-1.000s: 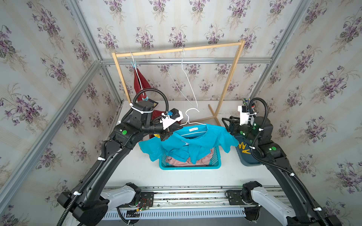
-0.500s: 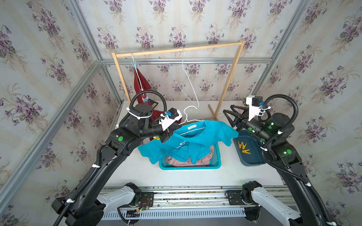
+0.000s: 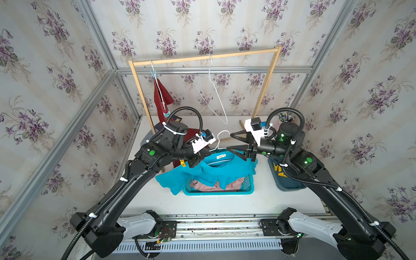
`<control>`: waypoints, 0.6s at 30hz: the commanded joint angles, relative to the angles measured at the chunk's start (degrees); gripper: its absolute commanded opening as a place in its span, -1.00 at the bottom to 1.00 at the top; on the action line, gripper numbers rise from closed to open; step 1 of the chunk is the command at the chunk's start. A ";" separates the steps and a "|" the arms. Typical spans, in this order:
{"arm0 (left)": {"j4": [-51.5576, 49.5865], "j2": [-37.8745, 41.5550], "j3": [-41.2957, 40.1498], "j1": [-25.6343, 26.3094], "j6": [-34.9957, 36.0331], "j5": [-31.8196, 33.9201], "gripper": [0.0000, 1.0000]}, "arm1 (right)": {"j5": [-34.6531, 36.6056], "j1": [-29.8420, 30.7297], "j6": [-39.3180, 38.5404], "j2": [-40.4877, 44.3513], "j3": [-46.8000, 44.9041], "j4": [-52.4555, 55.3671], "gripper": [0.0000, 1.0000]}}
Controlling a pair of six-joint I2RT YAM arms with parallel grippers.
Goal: Remove the clothespins securing t-shirts to the hanger
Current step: Adjust the hanger.
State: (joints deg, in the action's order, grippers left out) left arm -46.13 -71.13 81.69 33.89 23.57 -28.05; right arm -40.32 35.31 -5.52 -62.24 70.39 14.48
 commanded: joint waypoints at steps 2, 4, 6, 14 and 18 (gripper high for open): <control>-0.08 -2.13 1.30 -0.12 3.33 -5.88 -0.95 | 2.02 0.46 -9.06 -2.68 1.11 9.78 0.24; -0.10 -2.96 1.70 -0.40 4.47 -8.69 -0.95 | 5.82 0.47 -11.25 -2.55 0.15 10.74 0.22; -0.10 -3.73 2.09 -1.03 4.64 -11.55 -0.96 | 7.38 0.46 -12.87 -1.74 -1.45 9.68 0.21; -0.10 -5.34 3.62 -2.22 4.49 -15.45 -0.96 | 11.42 0.44 -15.31 -1.08 -7.67 1.21 -0.05; -0.06 -4.57 3.15 -2.34 4.70 -15.61 -0.93 | 11.61 0.46 -16.24 -1.22 -8.17 -2.05 -0.63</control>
State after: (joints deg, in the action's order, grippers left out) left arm -46.35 -76.18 84.84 31.53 26.96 -41.01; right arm -29.69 35.73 -19.64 -63.48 62.30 17.43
